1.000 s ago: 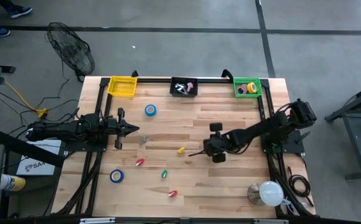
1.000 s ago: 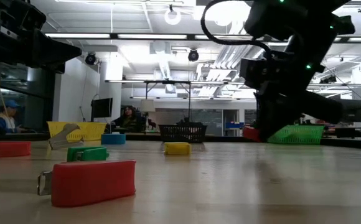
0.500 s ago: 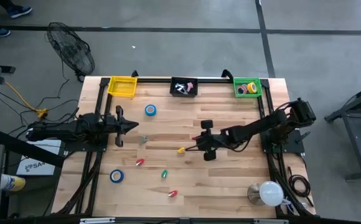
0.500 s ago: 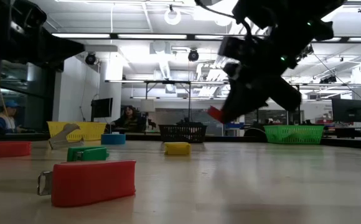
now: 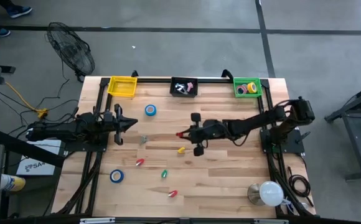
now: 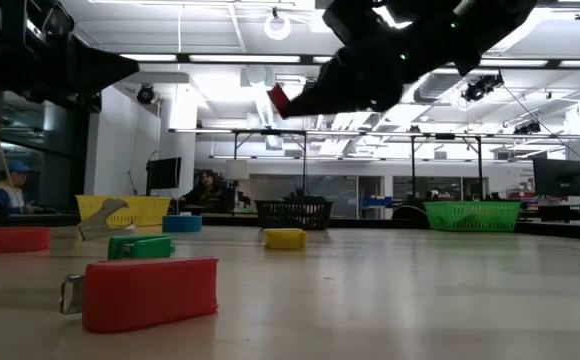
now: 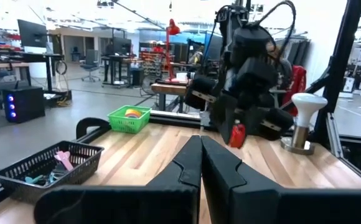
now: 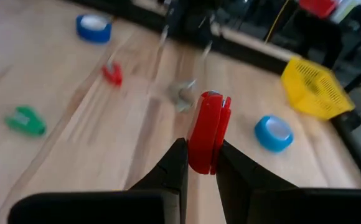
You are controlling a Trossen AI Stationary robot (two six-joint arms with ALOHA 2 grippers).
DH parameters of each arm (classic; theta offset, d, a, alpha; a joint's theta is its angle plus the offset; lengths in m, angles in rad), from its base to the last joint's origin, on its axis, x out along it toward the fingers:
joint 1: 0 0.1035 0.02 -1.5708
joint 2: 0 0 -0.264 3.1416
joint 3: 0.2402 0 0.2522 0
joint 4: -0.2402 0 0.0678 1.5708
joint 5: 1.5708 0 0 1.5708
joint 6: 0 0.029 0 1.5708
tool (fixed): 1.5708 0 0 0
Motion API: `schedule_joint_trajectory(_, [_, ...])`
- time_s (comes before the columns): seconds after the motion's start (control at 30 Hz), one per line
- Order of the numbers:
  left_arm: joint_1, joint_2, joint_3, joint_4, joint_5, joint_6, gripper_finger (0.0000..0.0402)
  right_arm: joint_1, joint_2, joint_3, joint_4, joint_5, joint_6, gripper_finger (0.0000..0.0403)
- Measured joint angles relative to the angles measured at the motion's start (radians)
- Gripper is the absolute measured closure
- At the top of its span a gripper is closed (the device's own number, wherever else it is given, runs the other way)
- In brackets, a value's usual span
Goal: Pick and place Stapler, Stapler remover, tape
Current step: Put the top right red stapler into the yellow bin
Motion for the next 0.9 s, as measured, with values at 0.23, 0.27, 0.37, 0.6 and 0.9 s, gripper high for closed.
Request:
schedule_joint_trajectory(0.23, [0.000, 0.000, 0.000, 0.053, -0.070, -0.011, 0.0400, -0.045, 0.000, 0.000, 0.117, -0.097, -0.013, 0.0354])
schedule_joint_trajectory(0.27, [0.000, 0.001, 0.000, 0.072, -0.095, -0.021, 0.0400, -0.047, 0.000, 0.000, 0.128, -0.108, -0.013, 0.0354])
schedule_joint_trajectory(0.37, [0.000, 0.010, 0.000, 0.099, -0.175, -0.056, 0.0391, -0.054, 0.000, 0.000, 0.165, -0.131, -0.014, 0.0354])
schedule_joint_trajectory(0.6, [0.000, 0.121, 0.000, 0.177, -0.157, -0.131, 0.0298, -0.068, 0.052, 0.000, 0.348, -0.217, -0.032, 0.0354])
schedule_joint_trajectory(0.9, [0.000, 0.357, 0.000, 0.451, -0.114, -0.135, 0.0208, -0.079, 0.166, 0.073, 0.451, -0.275, -0.035, 0.0354])
